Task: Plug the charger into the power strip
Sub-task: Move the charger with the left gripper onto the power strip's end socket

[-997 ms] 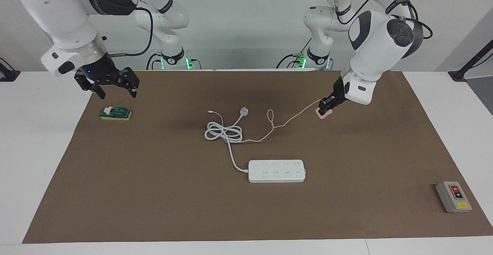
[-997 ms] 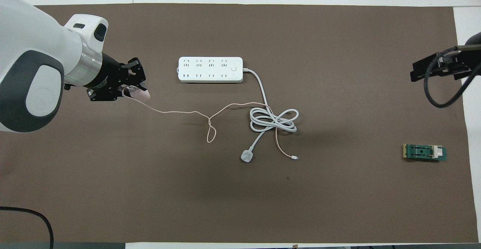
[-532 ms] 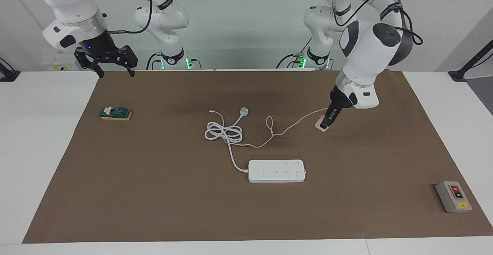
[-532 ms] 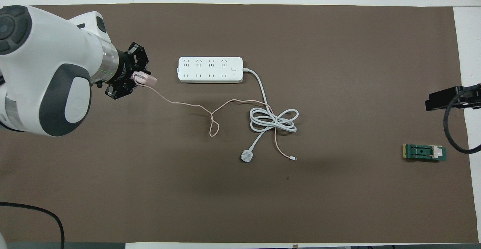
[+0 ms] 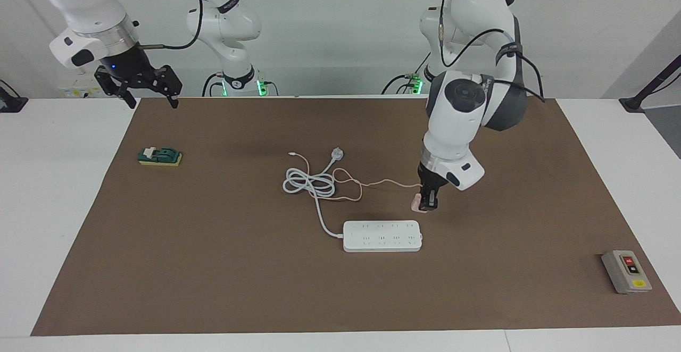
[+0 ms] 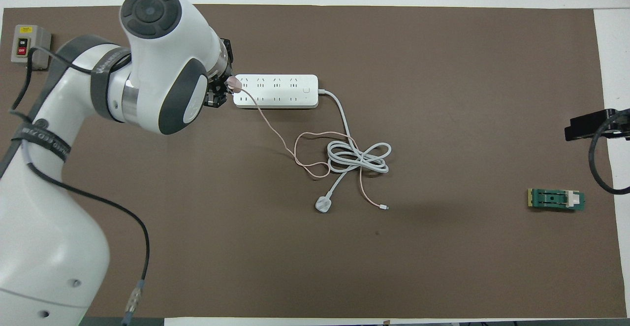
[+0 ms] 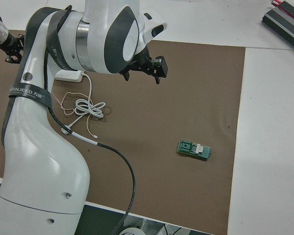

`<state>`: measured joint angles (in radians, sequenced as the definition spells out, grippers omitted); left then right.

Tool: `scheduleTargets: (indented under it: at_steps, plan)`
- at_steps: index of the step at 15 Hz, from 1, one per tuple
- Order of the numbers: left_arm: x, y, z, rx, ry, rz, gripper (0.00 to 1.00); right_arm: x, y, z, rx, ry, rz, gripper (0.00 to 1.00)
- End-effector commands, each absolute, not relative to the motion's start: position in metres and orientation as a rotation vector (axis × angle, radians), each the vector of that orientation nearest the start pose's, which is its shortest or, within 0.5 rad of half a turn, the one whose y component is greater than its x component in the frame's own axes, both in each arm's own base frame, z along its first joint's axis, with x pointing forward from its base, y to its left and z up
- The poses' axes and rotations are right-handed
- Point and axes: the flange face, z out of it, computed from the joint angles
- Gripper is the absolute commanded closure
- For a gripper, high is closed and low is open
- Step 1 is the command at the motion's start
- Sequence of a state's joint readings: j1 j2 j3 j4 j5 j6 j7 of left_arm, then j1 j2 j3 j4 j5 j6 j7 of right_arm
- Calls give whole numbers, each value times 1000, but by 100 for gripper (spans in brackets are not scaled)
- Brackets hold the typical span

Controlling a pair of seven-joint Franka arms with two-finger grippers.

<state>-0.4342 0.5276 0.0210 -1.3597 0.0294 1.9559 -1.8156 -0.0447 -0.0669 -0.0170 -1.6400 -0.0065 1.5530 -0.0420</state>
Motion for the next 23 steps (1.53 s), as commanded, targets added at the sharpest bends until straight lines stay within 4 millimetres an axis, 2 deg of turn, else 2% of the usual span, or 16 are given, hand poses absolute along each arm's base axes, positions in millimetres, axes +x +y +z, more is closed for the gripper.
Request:
scheduleTargets:
  at_steps: [1,3,8,12,23]
  plan:
    - [676,-295,408,-2305,-2148,-148,100,534,-38,619,-3162,9,26,0]
    - [677,-291,401,-2255,-2199,-140,100,536,-37,617,-3159,14,33,0]
    - [674,-281,379,-2216,-2200,-111,100,534,-35,617,-3157,9,33,0]
    - [657,-279,352,-2220,-2189,-85,100,535,-35,618,-3153,7,28,0]
    - [649,-292,352,-2248,-2168,-66,100,532,-38,618,-3146,5,51,0]
